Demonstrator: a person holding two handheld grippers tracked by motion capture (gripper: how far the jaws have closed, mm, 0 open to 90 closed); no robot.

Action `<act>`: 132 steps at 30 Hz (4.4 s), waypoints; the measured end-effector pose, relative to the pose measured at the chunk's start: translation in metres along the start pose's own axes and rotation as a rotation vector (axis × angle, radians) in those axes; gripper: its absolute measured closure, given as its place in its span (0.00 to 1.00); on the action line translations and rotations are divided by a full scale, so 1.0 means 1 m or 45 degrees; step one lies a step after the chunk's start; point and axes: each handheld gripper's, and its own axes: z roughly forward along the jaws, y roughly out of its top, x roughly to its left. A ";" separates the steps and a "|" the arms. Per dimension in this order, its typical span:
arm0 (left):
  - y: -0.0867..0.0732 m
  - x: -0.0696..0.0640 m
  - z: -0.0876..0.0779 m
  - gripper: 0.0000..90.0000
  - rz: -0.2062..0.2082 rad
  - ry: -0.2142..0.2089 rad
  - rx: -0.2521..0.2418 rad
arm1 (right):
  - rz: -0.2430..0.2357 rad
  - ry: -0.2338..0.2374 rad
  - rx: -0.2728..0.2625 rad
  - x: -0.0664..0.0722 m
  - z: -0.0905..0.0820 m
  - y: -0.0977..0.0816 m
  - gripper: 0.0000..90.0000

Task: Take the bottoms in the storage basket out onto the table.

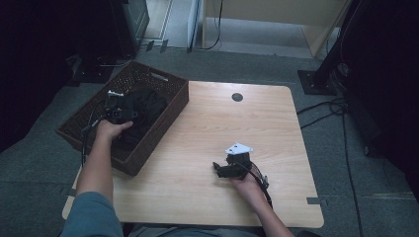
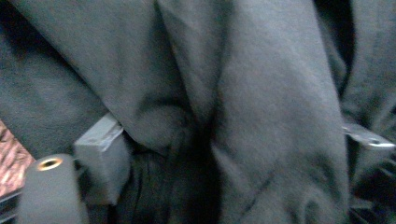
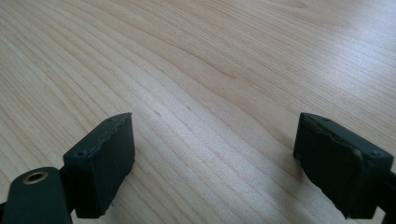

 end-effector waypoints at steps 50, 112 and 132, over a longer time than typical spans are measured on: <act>0.037 -0.061 0.009 0.72 0.179 -0.147 0.205 | -0.003 0.001 -0.001 0.000 0.001 0.001 0.14; -0.032 -0.226 -0.055 0.70 0.371 -0.454 0.136 | 0.156 -0.055 -0.065 -0.038 -0.047 0.015 0.25; -0.076 -0.255 0.014 0.63 0.440 -0.488 0.206 | 0.140 -0.038 -0.181 -0.034 -0.065 0.016 0.48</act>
